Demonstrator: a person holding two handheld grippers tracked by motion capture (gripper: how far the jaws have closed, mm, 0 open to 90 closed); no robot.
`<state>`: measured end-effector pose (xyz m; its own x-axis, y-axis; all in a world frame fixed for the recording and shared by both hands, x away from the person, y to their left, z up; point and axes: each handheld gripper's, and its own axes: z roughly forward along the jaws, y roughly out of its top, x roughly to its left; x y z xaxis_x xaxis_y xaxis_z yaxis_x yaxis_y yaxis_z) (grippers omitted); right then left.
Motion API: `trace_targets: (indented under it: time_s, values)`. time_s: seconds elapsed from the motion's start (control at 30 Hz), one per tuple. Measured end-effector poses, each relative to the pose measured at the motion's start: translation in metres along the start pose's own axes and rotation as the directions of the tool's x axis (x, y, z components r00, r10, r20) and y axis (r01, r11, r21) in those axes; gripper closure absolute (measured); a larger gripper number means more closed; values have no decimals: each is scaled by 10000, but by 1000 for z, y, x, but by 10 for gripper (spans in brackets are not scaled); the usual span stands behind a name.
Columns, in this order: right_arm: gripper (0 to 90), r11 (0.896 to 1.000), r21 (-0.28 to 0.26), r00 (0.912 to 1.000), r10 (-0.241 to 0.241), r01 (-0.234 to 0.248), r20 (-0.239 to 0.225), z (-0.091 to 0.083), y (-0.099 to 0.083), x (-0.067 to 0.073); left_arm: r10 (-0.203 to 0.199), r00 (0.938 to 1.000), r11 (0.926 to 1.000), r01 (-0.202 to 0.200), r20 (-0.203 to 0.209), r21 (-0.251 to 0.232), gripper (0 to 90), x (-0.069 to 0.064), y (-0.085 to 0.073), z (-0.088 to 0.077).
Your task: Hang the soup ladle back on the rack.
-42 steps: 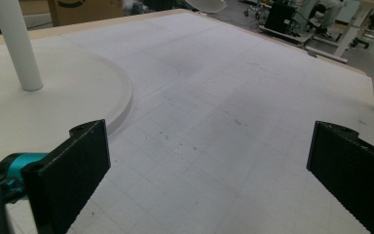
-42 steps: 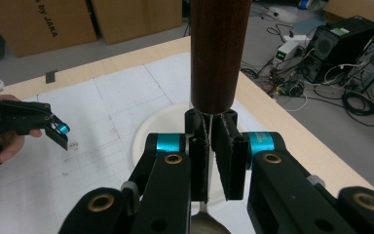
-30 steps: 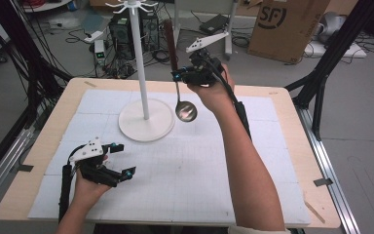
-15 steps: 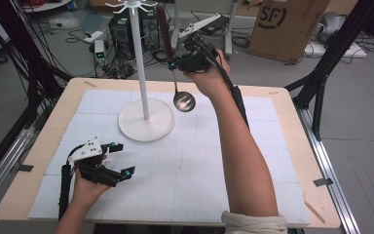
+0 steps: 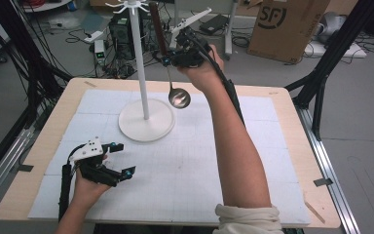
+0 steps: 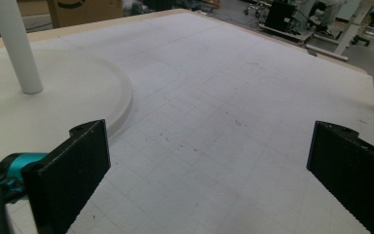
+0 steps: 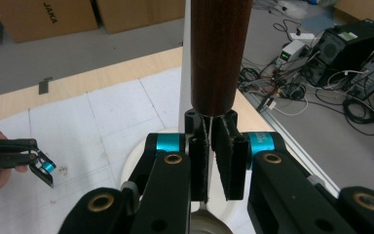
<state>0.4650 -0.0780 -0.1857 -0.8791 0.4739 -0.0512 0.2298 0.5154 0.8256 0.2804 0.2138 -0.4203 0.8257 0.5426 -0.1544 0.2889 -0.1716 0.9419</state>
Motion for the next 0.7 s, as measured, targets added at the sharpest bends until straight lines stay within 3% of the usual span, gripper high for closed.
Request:
trace_targets:
  time_s: [0.7]
  values:
    - [838,9998,207,10000,-54,54,-18,10,10,2,33,10000,10000,-34,20,93,25,1,-1,1]
